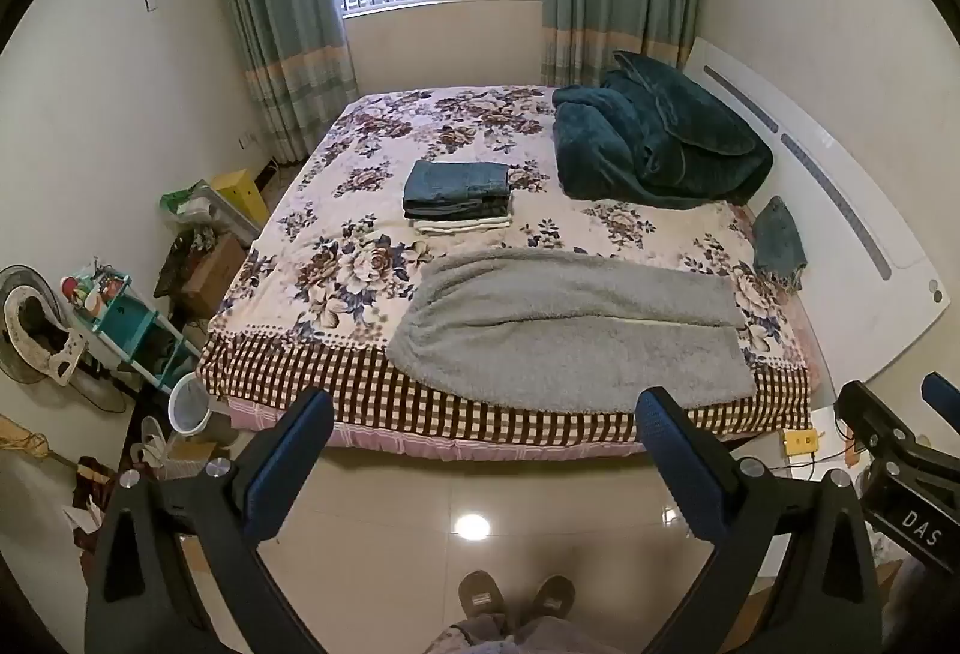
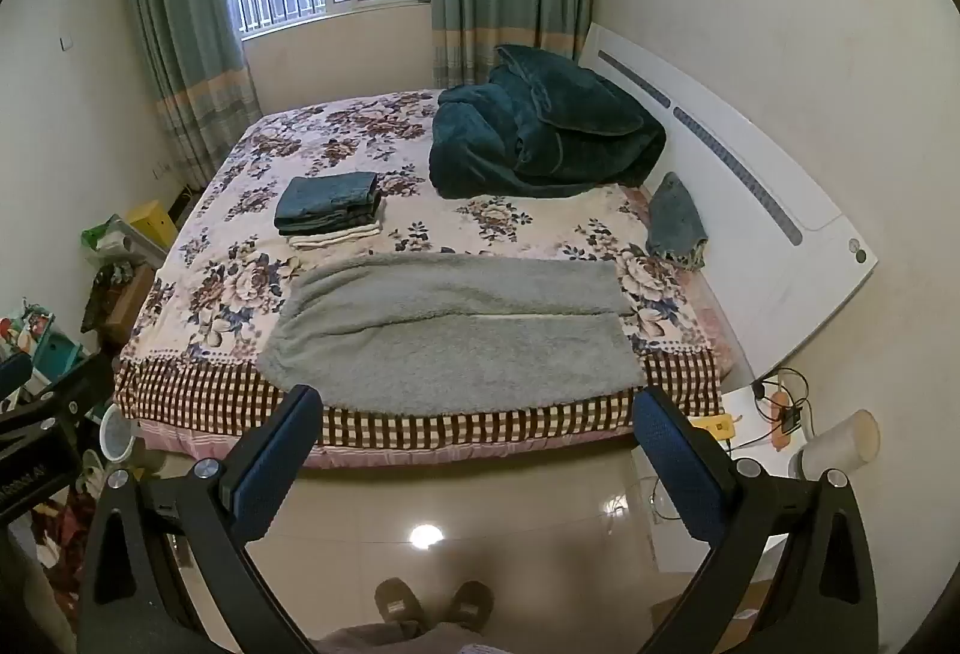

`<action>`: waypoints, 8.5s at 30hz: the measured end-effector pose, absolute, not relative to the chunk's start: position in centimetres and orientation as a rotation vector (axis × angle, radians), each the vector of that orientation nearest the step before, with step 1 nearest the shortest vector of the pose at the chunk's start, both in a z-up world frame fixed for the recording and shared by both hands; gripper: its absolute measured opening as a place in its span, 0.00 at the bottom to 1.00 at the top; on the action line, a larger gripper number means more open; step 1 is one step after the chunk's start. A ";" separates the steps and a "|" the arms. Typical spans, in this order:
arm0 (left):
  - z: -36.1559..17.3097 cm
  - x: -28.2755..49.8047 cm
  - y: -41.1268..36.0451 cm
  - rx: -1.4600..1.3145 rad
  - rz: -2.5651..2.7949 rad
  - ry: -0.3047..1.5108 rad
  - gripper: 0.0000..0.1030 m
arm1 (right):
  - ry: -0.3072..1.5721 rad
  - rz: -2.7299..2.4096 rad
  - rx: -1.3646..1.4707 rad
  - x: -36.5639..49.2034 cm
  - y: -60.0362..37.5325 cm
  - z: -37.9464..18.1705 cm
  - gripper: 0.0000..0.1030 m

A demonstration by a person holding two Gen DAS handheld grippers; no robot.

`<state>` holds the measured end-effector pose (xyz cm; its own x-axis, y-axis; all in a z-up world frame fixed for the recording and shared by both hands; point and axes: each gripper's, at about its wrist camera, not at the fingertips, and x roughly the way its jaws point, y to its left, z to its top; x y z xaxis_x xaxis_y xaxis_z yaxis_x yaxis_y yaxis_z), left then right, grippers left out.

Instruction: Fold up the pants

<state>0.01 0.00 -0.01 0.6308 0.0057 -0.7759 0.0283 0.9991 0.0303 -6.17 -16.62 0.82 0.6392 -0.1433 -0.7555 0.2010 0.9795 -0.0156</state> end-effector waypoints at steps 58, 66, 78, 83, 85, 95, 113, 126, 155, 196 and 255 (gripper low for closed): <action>0.4 1.8 0.4 0.037 -0.014 0.868 1.00 | 0.847 -0.179 0.051 -4.7 -14.5 2.8 1.00; 2.1 3.1 -0.3 0.034 -0.016 0.867 1.00 | 0.845 -0.179 0.052 -4.6 -14.7 3.2 1.00; 2.3 3.1 -0.6 0.034 -0.014 0.863 1.00 | 0.846 -0.177 0.057 -5.0 -14.9 3.4 1.00; 2.3 3.0 -0.5 0.036 -0.016 0.860 1.00 | 0.842 -0.177 0.058 -5.1 -15.0 3.3 1.00; 2.3 3.0 -0.4 0.032 -0.019 0.862 1.00 | 0.838 -0.175 0.057 -5.1 -15.0 3.5 1.00; 2.4 2.8 -0.4 0.025 -0.005 0.859 1.00 | 0.842 -0.151 0.064 -5.6 -16.1 3.6 1.00; -2.7 8.1 -2.4 0.001 0.137 0.819 1.00 | 0.871 -0.229 0.076 2.8 -23.0 -4.1 1.00; -10.4 26.6 -4.6 0.037 0.156 0.911 1.00 | 1.012 -0.348 0.175 25.5 -30.4 -14.7 1.00; -56.0 69.5 0.8 -0.499 0.590 1.568 1.00 | 1.377 -0.878 0.923 65.2 -59.9 -67.1 1.00; -39.9 47.5 11.3 -0.886 0.336 1.167 0.04 | 1.182 -0.663 0.886 47.7 -57.9 -52.1 0.06; -52.5 38.1 -8.6 -0.186 0.153 1.381 0.80 | 1.095 -0.849 1.158 20.7 -68.5 -62.4 0.57</action>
